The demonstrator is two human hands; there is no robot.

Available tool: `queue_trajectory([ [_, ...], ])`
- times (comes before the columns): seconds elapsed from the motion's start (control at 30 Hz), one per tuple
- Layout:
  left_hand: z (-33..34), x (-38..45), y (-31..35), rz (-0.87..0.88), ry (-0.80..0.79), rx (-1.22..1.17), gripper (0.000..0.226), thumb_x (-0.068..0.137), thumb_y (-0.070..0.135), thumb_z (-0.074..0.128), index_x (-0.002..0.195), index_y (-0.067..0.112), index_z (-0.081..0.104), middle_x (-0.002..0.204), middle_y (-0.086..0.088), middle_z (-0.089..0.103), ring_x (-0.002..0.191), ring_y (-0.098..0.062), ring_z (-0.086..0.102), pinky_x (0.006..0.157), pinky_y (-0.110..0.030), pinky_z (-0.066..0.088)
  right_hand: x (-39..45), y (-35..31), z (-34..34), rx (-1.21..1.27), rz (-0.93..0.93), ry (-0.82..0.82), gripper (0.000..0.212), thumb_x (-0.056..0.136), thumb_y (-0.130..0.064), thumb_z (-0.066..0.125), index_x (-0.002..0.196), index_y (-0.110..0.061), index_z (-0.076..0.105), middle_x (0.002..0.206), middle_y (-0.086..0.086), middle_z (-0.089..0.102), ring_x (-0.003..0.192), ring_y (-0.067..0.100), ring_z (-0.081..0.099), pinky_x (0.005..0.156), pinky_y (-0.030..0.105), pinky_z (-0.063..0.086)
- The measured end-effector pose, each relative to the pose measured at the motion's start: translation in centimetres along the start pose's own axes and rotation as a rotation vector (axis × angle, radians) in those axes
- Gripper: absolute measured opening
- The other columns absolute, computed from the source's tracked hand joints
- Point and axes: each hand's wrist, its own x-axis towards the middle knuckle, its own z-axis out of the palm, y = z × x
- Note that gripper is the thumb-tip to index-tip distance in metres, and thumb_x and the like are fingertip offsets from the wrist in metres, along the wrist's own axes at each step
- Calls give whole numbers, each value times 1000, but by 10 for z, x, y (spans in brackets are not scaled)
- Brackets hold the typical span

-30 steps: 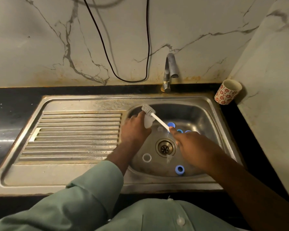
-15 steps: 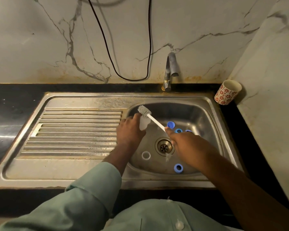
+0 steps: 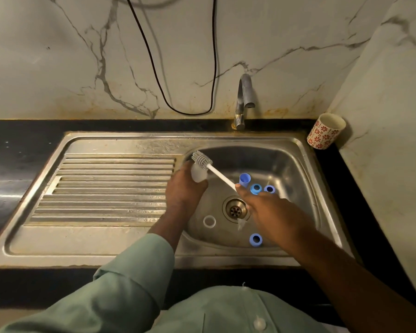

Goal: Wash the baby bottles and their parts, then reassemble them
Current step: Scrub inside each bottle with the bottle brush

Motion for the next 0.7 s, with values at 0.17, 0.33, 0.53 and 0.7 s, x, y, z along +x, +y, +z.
queue_trajectory([
  [0.17,0,-11,12,-59,18,-230,63,84,33,79,140,26,51,127,-1,65,103,-15,60,78,-21,47,-6,8,4,102,-15,90,60,102,-24,37,149,-48,9,98,-3,59,73,15,61,67,35,57],
  [0.33,16,-28,28,-30,-5,-337,69,85,37,78,143,23,44,125,3,59,107,-18,61,87,-40,59,-9,8,4,161,-16,163,59,102,-26,36,149,-48,7,96,-2,53,76,16,60,73,36,54],
  [0.53,16,-22,24,-67,96,-392,53,87,44,74,128,34,43,108,13,56,102,-19,65,74,-33,59,-19,22,9,231,-45,138,55,101,-30,40,148,-48,16,91,-3,54,79,16,57,76,35,51],
  [0.7,19,-17,24,-158,92,-506,63,92,43,69,141,28,32,125,-1,55,108,-26,62,79,-52,60,-5,6,6,401,-70,184,53,101,-24,44,146,-43,25,80,-13,56,68,3,53,62,16,43],
])
